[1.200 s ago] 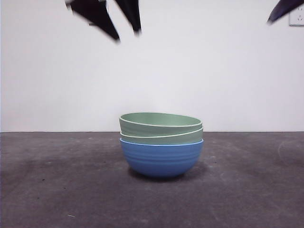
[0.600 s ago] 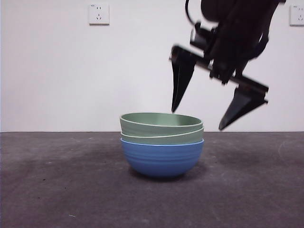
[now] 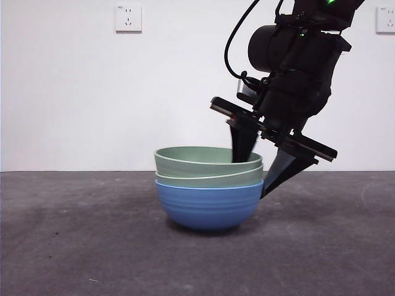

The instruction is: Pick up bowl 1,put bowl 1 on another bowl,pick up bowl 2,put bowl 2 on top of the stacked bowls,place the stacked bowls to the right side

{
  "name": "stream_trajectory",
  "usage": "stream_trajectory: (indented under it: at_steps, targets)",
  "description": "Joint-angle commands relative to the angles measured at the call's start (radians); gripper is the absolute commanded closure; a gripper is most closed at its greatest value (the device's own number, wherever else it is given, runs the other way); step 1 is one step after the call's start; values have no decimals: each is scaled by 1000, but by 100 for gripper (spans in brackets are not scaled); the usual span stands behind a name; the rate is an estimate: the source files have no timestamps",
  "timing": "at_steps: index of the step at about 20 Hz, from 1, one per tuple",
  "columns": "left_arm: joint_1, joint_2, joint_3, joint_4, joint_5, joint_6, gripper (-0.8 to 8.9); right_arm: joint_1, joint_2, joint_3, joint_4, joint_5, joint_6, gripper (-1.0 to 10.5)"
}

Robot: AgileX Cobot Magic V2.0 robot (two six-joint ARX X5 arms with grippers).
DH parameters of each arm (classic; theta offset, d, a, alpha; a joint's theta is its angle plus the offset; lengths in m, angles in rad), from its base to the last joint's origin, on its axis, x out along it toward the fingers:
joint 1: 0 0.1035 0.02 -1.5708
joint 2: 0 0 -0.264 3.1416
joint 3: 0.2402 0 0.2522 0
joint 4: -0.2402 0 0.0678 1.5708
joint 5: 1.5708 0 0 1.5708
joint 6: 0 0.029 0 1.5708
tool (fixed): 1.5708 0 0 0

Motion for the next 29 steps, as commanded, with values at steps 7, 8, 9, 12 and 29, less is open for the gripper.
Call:
stream_trajectory:
  at_steps: [7, 8, 9, 12, 29]
  targets:
    - [2, -3, -3, -3, 2, 11, 530, 2, 3, -1, 5, -3, 10, 963]
    - [2, -3, -3, -4, 2, 11, 530, 2, 3, -1, 6, -6, 10, 963]
    - [2, -3, -3, -5, 2, 11, 530, 2, -3, -1, 6, -7, 10, 963]
    - [2, -3, -3, -6, 2, 12, 530, -1, -63, 0, 27, -6, 10, 964]
    - [1, -3, -3, -13, 5, 19, 530, -422, -54, -1, 42, 28, -63, 964]
